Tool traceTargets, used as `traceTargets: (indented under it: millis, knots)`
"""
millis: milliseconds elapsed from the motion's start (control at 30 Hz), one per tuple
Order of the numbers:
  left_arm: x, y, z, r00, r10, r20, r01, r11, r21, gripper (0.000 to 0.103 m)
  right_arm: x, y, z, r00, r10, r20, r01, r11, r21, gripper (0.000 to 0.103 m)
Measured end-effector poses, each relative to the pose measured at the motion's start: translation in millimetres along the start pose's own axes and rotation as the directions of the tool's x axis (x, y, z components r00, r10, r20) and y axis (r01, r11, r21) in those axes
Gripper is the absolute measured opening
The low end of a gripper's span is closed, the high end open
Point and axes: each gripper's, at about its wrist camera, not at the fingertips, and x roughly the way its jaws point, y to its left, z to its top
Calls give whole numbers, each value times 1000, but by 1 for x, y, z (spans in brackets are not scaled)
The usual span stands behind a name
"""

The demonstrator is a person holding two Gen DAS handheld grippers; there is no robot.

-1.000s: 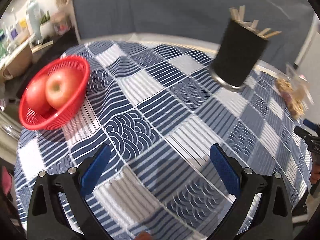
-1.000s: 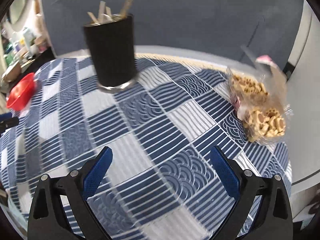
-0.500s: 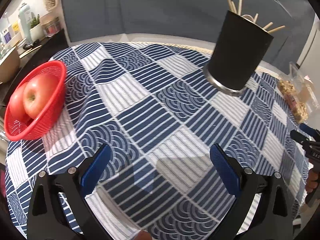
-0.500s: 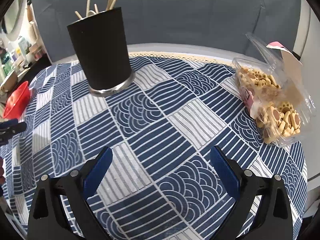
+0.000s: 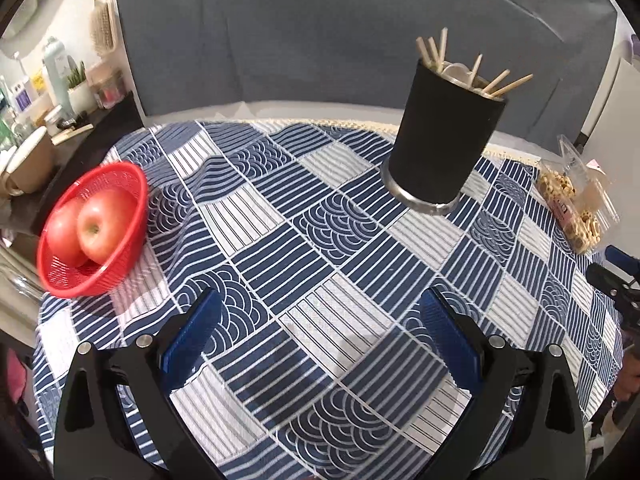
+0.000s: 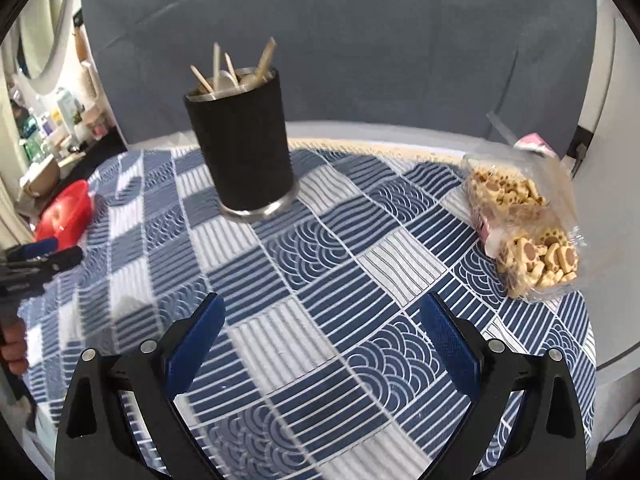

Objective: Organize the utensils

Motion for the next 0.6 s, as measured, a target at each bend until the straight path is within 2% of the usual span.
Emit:
traceTargets:
  millis: [133, 267, 533, 600]
  knots:
    - [-42, -23, -4, 1000, -18, 25, 18, 999, 32, 97, -40, 18, -3, 1000, 14, 1, -15, 1000, 17, 94]
    - [-76, -40, -16, 999, 14, 40, -17, 998, 53, 97, -68, 37, -16, 1000, 5, -31, -5, 1000, 7, 94]
    - [-107, -55, -41, 1000, 21, 14, -21, 999, 38, 97, -100, 52, -40, 997, 55, -58, -52, 997, 48, 94]
    - [-108, -54, -47, 1000, 16, -9, -16, 1000, 12, 97, -104, 53, -42, 999, 30, -45, -28, 999, 37, 94]
